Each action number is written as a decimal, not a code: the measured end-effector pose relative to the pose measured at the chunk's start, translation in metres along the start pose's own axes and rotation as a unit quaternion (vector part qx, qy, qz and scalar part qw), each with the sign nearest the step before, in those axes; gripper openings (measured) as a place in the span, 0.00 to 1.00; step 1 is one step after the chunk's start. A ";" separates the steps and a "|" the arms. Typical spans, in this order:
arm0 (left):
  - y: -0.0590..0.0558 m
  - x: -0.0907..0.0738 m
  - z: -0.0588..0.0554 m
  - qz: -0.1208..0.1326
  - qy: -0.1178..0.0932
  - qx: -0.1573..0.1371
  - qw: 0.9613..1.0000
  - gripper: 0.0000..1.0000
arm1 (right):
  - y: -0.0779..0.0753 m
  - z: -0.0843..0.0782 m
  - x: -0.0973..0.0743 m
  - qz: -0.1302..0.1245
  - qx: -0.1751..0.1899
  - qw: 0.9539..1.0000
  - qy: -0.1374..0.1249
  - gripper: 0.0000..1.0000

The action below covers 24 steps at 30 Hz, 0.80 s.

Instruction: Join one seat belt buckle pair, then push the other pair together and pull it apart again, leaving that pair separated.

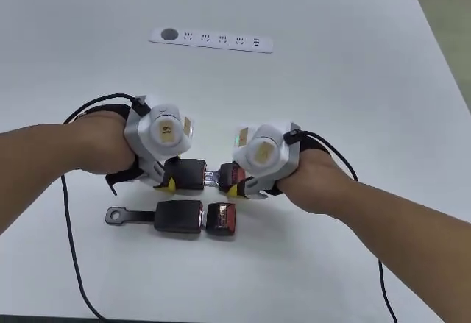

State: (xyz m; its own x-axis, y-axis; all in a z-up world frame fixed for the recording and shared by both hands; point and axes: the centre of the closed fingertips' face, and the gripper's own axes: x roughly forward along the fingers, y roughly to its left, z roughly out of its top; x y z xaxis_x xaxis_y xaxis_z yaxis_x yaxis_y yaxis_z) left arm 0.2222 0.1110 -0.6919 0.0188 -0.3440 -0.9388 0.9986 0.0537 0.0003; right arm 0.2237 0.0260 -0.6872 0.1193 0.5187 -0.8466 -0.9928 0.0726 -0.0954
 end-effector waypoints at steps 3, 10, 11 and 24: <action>0.000 0.000 0.000 0.000 0.000 -0.001 1.000 0.31 | -0.002 -0.008 -0.003 -0.003 0.007 1.000 0.002 0.32; 0.001 0.003 -0.001 0.000 0.006 -0.001 1.000 0.31 | -0.001 -0.032 -0.017 -0.008 0.013 1.000 0.013 0.33; 0.002 0.003 -0.002 0.000 0.007 0.000 1.000 0.31 | -0.003 -0.037 -0.019 -0.008 0.014 1.000 0.015 0.33; 0.002 0.004 -0.002 0.003 0.011 -0.005 1.000 0.32 | -0.006 -0.083 -0.048 -0.011 0.017 0.999 0.041 0.33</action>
State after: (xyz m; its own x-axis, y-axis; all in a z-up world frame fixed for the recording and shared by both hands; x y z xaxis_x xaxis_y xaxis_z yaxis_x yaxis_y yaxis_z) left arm 0.2246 0.1120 -0.6960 0.0229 -0.3223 -0.9464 0.9978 0.0656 0.0018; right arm 0.2226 -0.0702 -0.6896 0.1375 0.4453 -0.8848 -0.9889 0.1123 -0.0971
